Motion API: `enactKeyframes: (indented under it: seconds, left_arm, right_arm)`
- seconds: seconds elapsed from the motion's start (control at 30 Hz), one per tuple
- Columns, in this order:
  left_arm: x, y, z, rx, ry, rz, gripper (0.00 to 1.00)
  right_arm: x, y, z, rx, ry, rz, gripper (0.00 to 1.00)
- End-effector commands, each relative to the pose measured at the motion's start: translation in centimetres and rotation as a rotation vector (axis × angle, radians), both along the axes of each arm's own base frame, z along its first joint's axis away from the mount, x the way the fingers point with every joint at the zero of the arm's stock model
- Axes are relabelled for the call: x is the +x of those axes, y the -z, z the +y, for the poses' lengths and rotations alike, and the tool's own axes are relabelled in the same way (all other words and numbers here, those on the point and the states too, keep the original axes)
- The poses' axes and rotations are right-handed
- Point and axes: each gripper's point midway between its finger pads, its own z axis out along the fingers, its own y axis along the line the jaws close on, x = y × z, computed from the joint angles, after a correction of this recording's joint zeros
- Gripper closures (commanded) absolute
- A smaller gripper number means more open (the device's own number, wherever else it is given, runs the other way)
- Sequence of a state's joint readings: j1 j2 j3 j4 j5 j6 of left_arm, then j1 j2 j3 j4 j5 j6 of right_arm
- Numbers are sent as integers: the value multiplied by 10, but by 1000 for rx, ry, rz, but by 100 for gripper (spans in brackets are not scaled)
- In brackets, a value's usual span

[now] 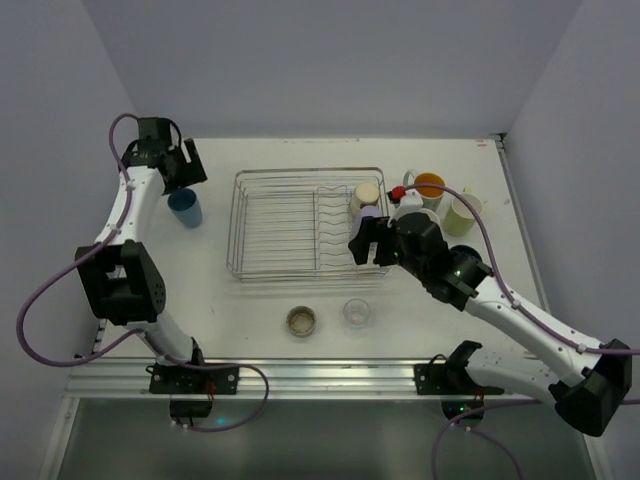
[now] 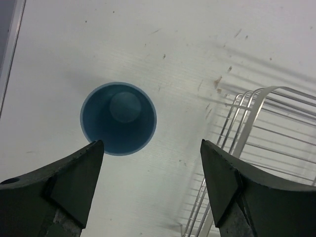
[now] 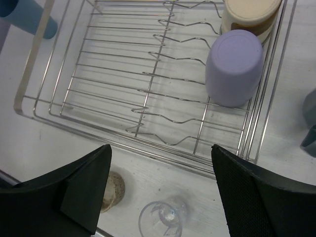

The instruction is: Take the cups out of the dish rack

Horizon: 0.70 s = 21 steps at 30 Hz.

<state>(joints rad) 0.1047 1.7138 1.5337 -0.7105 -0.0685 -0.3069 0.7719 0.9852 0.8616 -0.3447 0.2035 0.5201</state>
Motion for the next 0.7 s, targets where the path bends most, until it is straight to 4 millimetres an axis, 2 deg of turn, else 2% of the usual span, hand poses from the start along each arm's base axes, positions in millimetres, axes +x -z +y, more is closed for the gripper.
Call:
enactKeyframes:
  seconds: [0.0, 0.03, 0.1, 0.13, 0.2, 0.23, 0.3, 0.33, 0.4, 0.43, 0.47, 0.53, 0.57, 0.6, 0.67]
  left_arm:
    - [9, -37, -7, -54, 10, -140, 17]
    - [9, -41, -13, -82, 21, -160, 17]
    - [3, -55, -24, -111, 54, -220, 17]
    - [-6, -62, -36, -134, 86, -250, 17]
    - [-12, -78, -56, -158, 146, -325, 17]
    - [-18, -83, -77, -173, 203, -349, 17]
    - [-41, -101, -108, -201, 301, -439, 16]
    - [-62, -103, -129, -217, 367, -468, 16]
    - [-80, -114, -152, -265, 467, -544, 15]
    - [-101, -108, -160, -297, 501, -561, 14]
    - [-111, -114, -170, -336, 564, -600, 14]
    - [-138, -104, -180, -389, 630, -614, 13]
    - [-146, -102, -182, -400, 649, -621, 12]
    - [-153, -99, -185, -413, 671, -622, 11]
    - [-174, -90, -191, -442, 725, -624, 9]
  right_arm:
    - [22, -7, -11, -80, 75, -27, 16]
    - [29, 1, -12, -113, 92, -10, 17]
    - [38, 0, -14, -137, 113, -11, 17]
    - [44, 6, -14, -160, 125, 1, 16]
    - [56, 5, -19, -175, 155, 2, 14]
    - [61, 6, -21, -187, 165, 6, 13]
    - [74, 12, -26, -215, 194, 19, 13]
    - [78, 14, -27, -225, 202, 24, 13]
    - [90, 21, -30, -251, 221, 38, 13]
    - [93, 23, -28, -260, 219, 45, 13]
    - [97, 26, -27, -269, 220, 51, 13]
    - [106, 35, -21, -294, 210, 71, 14]
    - [111, 34, -18, -296, 212, 70, 14]
    - [114, 44, -17, -323, 214, 90, 15]
    - [122, 46, -17, -341, 229, 92, 15]
